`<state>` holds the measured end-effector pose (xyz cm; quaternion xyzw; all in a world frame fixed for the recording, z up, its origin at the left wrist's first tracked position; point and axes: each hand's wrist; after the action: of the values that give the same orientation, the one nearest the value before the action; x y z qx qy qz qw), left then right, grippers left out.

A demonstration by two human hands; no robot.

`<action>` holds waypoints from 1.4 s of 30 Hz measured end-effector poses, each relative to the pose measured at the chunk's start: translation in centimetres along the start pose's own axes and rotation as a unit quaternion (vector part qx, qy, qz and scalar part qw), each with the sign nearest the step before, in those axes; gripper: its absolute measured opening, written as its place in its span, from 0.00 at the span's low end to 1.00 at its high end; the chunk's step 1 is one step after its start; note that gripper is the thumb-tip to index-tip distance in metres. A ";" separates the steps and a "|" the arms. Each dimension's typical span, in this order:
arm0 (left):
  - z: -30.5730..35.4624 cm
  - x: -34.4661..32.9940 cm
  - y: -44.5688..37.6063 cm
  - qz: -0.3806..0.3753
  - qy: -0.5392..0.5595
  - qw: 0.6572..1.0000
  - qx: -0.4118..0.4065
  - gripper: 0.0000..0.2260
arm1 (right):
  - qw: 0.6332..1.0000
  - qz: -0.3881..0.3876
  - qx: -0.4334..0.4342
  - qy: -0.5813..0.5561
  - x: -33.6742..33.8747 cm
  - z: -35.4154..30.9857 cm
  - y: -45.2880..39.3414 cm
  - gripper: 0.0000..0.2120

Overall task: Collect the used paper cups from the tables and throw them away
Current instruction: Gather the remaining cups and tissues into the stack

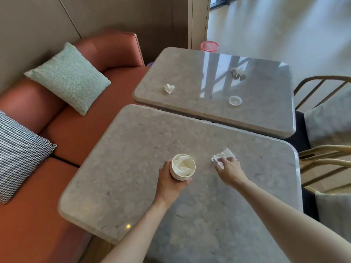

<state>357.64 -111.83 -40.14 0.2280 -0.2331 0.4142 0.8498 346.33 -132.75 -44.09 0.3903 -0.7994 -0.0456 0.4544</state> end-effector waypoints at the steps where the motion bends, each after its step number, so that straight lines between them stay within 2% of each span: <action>1: 0.0 0.1 0.0 -0.001 -0.001 1.000 -0.002 0.29 | 1.000 -0.011 0.015 0.006 -0.2 0.0 -0.3 0.21; 5: 0.1 0.3 -0.1 0.001 -0.001 1.000 -0.009 0.28 | 0.993 -0.097 -0.003 0.066 -1.3 0.8 -0.2 0.26; 8: 0.1 0.0 -0.2 -0.007 -0.004 1.000 -0.008 0.29 | 0.992 -0.081 0.019 0.097 -1.6 1.7 0.8 0.25; 12: 0.1 -0.6 -0.3 -0.012 -0.008 1.000 -0.011 0.28 | 0.995 -0.052 0.040 0.071 -1.0 2.3 1.6 0.11; 15: 0.3 -0.8 -0.1 -0.008 -0.012 1.000 -0.016 0.28 | 0.998 -0.053 0.019 0.019 -1.3 3.2 2.6 0.09; 17: 0.4 -0.9 0.1 -0.005 -0.009 1.000 -0.023 0.27 | 0.999 -0.020 -0.010 -0.031 -1.5 3.2 3.3 0.08; 20: 0.7 -0.7 0.6 -0.005 -0.013 1.000 -0.027 0.27 | 0.983 0.034 -0.060 -0.170 -1.2 1.7 4.0 0.08; 23: 1.1 -0.6 1.2 0.011 -0.007 0.999 -0.029 0.27 | 0.967 0.077 -0.020 -0.242 0.4 -1.4 4.7 0.16; 26: 1.7 -0.6 1.8 0.027 -0.005 0.999 -0.026 0.26 | 0.931 0.129 0.095 -0.327 2.2 -5.6 7.1 0.13; 29: 2.1 -0.6 2.4 0.020 -0.014 0.999 -0.041 0.28 | 0.918 0.132 0.271 -0.257 3.7 -8.8 10.5 0.11; 31: 2.6 -0.7 2.8 0.003 -0.020 0.998 -0.055 0.30 | 0.935 0.085 0.312 -0.146 4.4 -10.0 12.2 0.12; 34: 3.5 -0.7 3.6 -0.005 -0.011 0.997 -0.076 0.27 | 0.960 0.004 0.278 0.032 4.9 -10.7 13.5 0.19; 36: 4.0 -0.6 4.3 0.008 -0.018 0.996 -0.087 0.25 | 0.968 -0.055 0.224 0.099 5.1 -10.8 14.0 0.24; 39: 4.3 -0.4 5.3 0.014 -0.046 0.988 -0.144 0.28 | 0.974 -0.124 0.153 0.110 5.3 -10.5 15.0 0.19; 42: 4.6 -0.3 6.2 -0.008 -0.059 0.982 -0.178 0.29 | 0.972 -0.141 0.138 0.127 5.6 -10.3 15.8 0.14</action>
<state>351.49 -111.24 -35.44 0.0989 -0.3510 0.3447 0.8650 343.37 -122.62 -27.49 0.5608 -0.6708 0.0515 0.4826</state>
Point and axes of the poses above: each hand's wrist, its own y-axis away from the middle knuckle, its own x-axis out of the back of the hand, z = x × y, and after that the axes turned 13 degrees about -y, right-handed
